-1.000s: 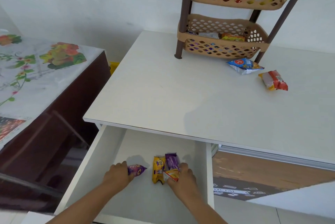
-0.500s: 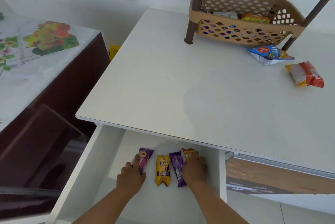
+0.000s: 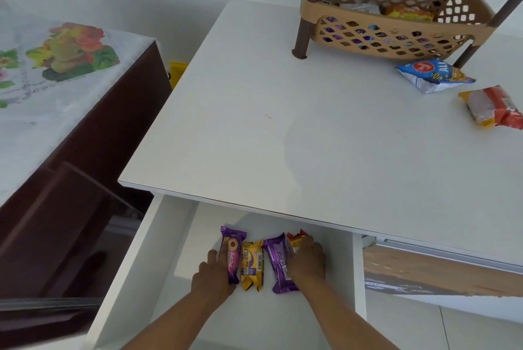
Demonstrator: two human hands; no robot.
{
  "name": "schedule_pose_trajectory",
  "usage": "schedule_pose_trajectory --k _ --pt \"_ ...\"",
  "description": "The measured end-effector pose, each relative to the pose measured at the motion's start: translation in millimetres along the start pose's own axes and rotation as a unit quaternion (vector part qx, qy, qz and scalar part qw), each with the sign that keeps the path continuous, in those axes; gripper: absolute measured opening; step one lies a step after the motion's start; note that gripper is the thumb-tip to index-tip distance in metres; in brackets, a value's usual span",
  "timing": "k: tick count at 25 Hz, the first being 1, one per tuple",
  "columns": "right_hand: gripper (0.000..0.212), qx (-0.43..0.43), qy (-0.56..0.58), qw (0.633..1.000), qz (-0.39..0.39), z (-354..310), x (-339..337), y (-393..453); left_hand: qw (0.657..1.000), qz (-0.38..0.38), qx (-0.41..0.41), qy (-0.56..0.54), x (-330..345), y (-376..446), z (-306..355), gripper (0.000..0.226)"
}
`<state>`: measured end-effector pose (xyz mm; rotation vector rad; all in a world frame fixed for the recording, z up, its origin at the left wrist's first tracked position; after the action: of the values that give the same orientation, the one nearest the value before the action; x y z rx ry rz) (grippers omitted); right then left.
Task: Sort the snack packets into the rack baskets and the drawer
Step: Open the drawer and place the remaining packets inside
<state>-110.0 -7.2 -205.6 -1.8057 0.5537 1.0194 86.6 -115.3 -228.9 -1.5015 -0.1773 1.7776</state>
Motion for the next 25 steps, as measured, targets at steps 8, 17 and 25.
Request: schedule_pose_trajectory --k 8,17,25 --pt "0.045 -0.161 0.092 0.983 0.003 -51.8 -48.2 -61.0 0.969 0.070 0.237 0.009 -52.3 -61.6 87.1 0.048" --pt "0.041 -0.266 0.279 0.877 0.286 1.9 -197.8 -130.4 0.856 0.207 0.461 -0.110 -120.3 -148.3 186.7 0.021" --pt "0.083 -0.062 0.209 0.924 0.314 144.3 -270.1 -12.1 0.866 0.240 0.419 -0.129 -158.0 -68.2 265.4 0.022"
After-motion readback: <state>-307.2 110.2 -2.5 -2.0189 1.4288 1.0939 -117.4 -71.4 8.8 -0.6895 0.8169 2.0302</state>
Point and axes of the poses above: each hand's wrist, its own y-axis towards the middle knuckle, its own x-axis out of the palm, z = x × y, the point moved 8 cm from there along y, towards the middle knuckle, and after that the axes turned 8 degrees about -y, right-handed, at the moved point
